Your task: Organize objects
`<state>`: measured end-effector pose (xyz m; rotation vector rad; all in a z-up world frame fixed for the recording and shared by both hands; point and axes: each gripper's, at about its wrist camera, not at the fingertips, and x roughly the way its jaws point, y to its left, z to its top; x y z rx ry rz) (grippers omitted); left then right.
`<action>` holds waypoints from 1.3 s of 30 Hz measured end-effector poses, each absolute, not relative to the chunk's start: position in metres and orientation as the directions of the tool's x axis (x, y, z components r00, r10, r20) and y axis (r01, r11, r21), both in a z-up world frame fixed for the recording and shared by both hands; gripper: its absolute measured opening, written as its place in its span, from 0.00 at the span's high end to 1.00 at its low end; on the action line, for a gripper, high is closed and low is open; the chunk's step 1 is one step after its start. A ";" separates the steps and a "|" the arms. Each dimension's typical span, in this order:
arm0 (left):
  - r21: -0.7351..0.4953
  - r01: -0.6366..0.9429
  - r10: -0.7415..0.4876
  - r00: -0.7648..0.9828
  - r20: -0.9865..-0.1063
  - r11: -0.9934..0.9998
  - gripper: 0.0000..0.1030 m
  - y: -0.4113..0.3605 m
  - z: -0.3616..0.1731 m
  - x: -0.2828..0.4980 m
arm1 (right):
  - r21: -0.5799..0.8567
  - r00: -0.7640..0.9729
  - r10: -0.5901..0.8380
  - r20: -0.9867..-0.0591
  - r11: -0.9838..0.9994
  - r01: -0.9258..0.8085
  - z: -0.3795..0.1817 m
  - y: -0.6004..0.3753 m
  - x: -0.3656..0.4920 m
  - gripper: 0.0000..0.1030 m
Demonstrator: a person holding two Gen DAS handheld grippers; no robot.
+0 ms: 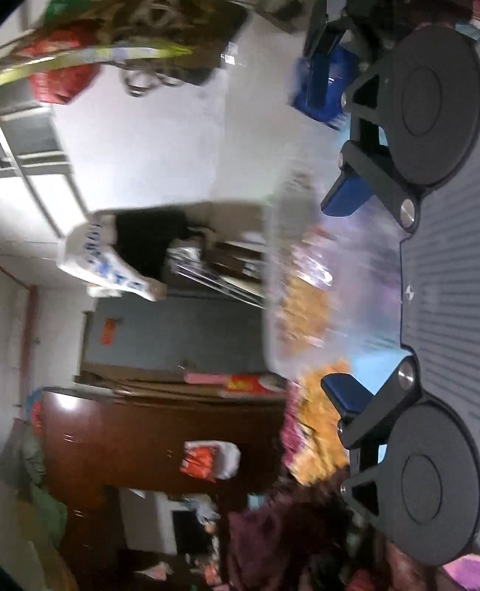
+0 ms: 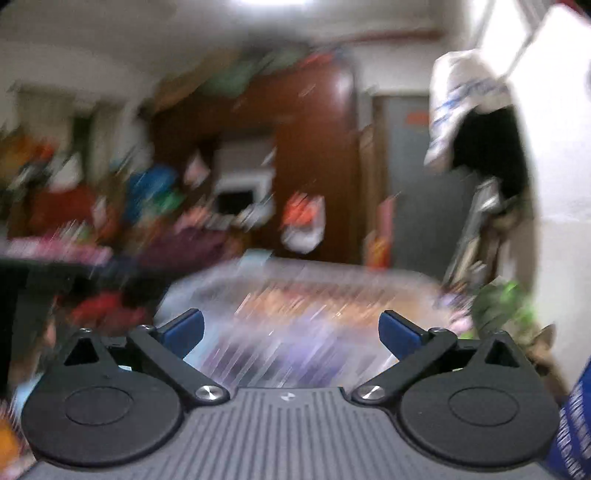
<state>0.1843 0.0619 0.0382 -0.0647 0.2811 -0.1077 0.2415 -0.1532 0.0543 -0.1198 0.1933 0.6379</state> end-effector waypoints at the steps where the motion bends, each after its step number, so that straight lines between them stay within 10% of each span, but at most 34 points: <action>1: -0.078 0.094 -0.113 0.951 -0.289 0.993 0.09 0.065 0.031 0.184 | -0.089 0.777 0.581 -0.243 0.784 -0.614 0.044 -0.143 0.237 0.02; 11: -0.073 0.069 -0.092 0.909 -0.405 0.995 0.25 0.080 -0.017 0.185 | -0.146 0.727 0.581 -0.366 0.736 -0.661 0.011 -0.096 0.246 0.45; 16: -0.037 0.071 -0.080 0.896 -0.437 0.997 0.30 0.073 -0.029 0.187 | -0.112 0.716 0.598 -0.360 0.734 -0.669 0.009 -0.106 0.240 0.49; 21: -0.050 0.089 -0.102 0.875 -0.473 0.995 0.78 0.069 -0.034 0.192 | 0.036 0.714 0.641 -0.281 0.751 -0.660 0.003 -0.150 0.229 0.51; 39: -0.106 0.117 -0.152 0.879 -0.452 0.988 0.82 0.068 -0.036 0.190 | 0.230 0.754 0.622 -0.213 0.782 -0.580 -0.016 -0.206 0.229 0.52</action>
